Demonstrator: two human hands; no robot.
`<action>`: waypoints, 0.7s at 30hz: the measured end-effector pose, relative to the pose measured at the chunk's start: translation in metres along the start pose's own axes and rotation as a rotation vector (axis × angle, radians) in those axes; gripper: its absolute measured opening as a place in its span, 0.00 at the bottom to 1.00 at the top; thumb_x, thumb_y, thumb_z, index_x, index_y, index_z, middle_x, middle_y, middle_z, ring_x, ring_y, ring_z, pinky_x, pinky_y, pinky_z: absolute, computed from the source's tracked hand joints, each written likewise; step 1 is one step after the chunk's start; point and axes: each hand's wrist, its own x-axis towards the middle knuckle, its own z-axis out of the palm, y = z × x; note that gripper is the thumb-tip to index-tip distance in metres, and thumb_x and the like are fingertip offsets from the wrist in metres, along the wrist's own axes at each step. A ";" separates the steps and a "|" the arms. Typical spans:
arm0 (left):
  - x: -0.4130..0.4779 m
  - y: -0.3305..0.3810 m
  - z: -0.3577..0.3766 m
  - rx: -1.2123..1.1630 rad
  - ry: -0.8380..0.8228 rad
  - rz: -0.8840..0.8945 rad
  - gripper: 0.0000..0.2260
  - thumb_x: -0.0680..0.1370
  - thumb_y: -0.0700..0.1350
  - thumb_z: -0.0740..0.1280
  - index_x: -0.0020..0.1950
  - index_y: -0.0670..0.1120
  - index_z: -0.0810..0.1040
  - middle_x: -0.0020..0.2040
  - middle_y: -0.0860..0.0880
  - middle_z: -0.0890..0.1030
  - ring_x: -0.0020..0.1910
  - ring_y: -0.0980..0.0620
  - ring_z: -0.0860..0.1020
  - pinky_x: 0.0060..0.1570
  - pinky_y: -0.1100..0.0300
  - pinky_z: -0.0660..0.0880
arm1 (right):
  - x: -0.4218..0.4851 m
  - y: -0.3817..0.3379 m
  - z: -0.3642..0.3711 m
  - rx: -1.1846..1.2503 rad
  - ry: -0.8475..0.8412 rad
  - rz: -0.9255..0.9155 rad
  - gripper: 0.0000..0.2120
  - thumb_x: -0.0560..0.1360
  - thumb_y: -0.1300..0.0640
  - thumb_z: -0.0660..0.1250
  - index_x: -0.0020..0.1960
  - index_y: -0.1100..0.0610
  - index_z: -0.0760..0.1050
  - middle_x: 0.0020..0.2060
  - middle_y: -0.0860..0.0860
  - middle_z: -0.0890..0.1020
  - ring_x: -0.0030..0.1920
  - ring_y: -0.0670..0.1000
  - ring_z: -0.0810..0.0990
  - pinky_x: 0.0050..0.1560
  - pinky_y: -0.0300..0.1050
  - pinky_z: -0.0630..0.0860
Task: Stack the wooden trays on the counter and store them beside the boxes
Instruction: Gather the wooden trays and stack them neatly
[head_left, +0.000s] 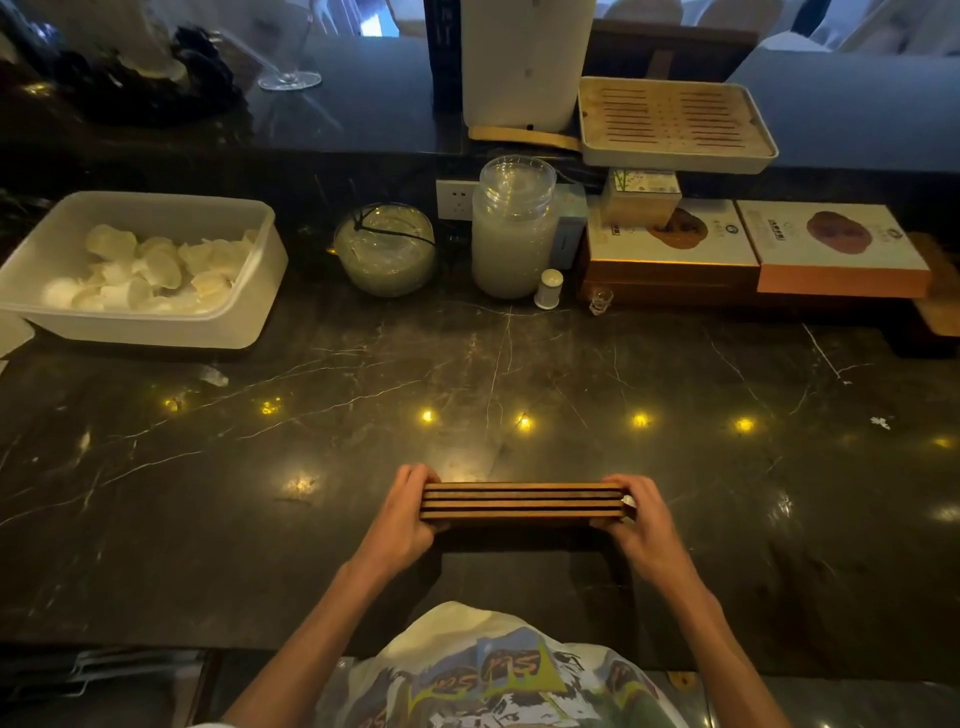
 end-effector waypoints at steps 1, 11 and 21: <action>0.001 0.003 -0.002 0.050 -0.028 0.008 0.18 0.71 0.42 0.73 0.50 0.57 0.67 0.51 0.60 0.69 0.49 0.60 0.75 0.43 0.63 0.77 | -0.001 0.000 -0.001 -0.010 -0.008 -0.004 0.23 0.70 0.65 0.74 0.59 0.49 0.72 0.56 0.46 0.73 0.56 0.38 0.74 0.54 0.25 0.70; 0.015 0.052 0.024 0.742 0.018 0.203 0.24 0.73 0.62 0.65 0.65 0.53 0.67 0.62 0.52 0.73 0.60 0.50 0.70 0.59 0.52 0.67 | 0.006 -0.012 -0.002 -0.163 -0.070 0.075 0.24 0.71 0.58 0.74 0.64 0.52 0.70 0.60 0.48 0.72 0.62 0.49 0.74 0.61 0.41 0.73; 0.011 0.048 0.026 0.782 0.083 0.240 0.20 0.73 0.61 0.64 0.60 0.52 0.70 0.56 0.52 0.76 0.52 0.50 0.72 0.50 0.54 0.68 | 0.000 -0.070 0.063 -0.832 -0.075 -0.274 0.51 0.69 0.32 0.66 0.79 0.53 0.43 0.78 0.52 0.58 0.78 0.55 0.55 0.76 0.61 0.44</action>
